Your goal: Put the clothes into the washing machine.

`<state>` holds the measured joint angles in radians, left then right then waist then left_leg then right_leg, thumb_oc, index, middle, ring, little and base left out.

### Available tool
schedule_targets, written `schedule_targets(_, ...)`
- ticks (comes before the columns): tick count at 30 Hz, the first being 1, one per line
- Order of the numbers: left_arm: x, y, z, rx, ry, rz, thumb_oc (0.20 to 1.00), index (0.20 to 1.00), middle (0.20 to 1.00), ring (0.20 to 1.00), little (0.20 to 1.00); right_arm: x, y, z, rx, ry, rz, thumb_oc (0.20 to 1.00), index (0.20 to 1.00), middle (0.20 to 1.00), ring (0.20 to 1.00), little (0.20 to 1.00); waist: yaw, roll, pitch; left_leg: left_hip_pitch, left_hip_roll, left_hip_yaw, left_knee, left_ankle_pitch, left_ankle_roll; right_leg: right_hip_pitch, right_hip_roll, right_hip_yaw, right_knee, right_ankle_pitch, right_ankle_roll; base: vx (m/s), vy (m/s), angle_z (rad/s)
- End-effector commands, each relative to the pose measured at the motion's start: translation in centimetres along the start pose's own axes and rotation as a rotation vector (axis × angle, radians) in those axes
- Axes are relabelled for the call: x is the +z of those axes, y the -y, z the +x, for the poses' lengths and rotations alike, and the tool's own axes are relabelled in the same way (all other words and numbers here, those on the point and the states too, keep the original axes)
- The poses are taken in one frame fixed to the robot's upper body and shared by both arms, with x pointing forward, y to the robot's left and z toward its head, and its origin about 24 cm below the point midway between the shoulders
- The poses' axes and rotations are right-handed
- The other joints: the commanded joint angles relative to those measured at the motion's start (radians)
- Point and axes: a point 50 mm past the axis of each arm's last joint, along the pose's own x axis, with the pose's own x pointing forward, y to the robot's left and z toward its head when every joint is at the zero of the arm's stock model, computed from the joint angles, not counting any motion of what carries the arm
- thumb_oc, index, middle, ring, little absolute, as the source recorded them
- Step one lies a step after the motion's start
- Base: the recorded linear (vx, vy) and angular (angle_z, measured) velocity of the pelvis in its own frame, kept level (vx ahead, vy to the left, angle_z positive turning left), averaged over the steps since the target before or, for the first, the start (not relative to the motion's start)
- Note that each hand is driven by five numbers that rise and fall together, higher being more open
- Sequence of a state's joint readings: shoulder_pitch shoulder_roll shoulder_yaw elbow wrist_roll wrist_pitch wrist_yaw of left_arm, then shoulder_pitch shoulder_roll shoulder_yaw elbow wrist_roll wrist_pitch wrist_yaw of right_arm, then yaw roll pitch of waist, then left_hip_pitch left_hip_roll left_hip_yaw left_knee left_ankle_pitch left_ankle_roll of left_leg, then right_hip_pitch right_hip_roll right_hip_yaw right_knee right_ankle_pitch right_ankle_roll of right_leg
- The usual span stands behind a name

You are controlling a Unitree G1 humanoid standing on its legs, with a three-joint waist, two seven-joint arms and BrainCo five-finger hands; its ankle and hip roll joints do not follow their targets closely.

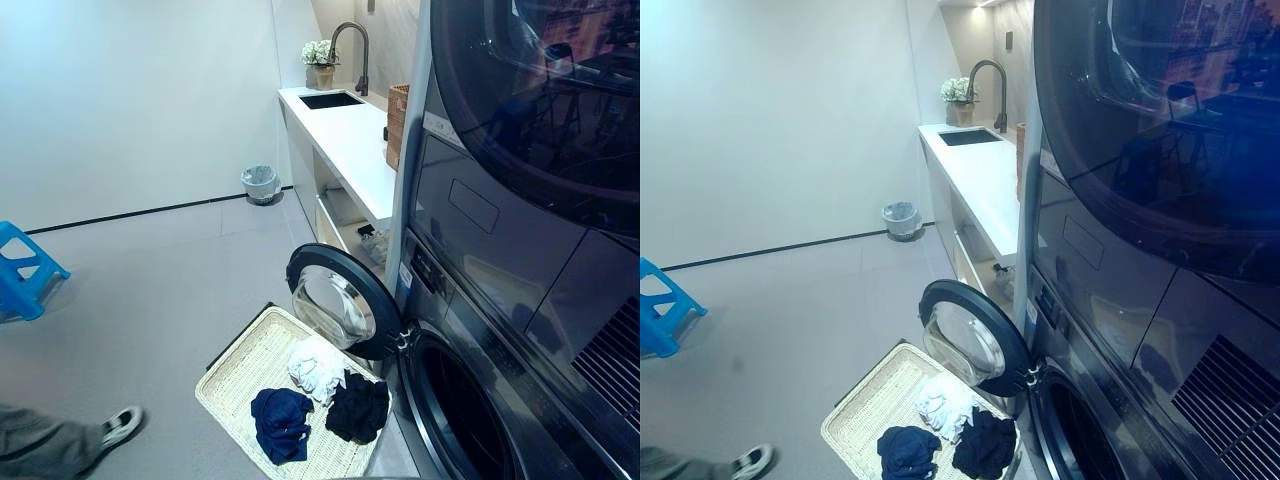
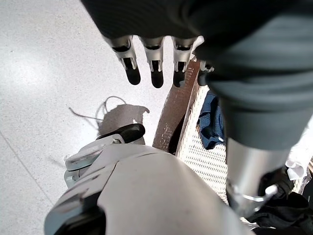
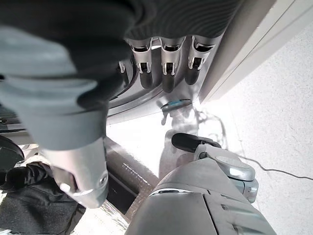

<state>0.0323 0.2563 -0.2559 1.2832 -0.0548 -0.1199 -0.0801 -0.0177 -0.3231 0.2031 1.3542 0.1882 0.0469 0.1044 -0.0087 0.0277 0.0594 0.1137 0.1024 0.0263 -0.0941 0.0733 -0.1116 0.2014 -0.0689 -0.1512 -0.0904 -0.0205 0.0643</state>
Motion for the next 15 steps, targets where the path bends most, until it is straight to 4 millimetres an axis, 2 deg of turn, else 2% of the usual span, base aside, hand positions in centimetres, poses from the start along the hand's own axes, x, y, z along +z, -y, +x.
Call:
schedule_targets(1,2.73,-1.69,0.39,0.032,0.045,0.029,1.0,1.0,1.0,1.0,1.0,2.48,0.03,0.08,-0.009,0.039,0.029,1.0,1.0,1.0,1.0,1.0,0.035,-0.03,0.042,0.043,-0.022,0.043,0.007,-0.104,0.018,-0.055,-0.077,0.022,0.021,0.026,0.09,0.0,0.0,0.0)
schedule_targets(15,2.4,-1.66,0.31,0.006,0.048,-0.024,1.0,1.0,1.0,1.0,1.0,2.45,0.28,0.05,-0.012,0.035,0.027,1.0,1.0,1.0,1.0,1.0,0.039,-0.026,0.046,0.041,-0.019,0.042,0.007,-0.103,0.018,-0.056,-0.079,0.02,0.024,0.023,0.091,0.0,0.0,0.0)
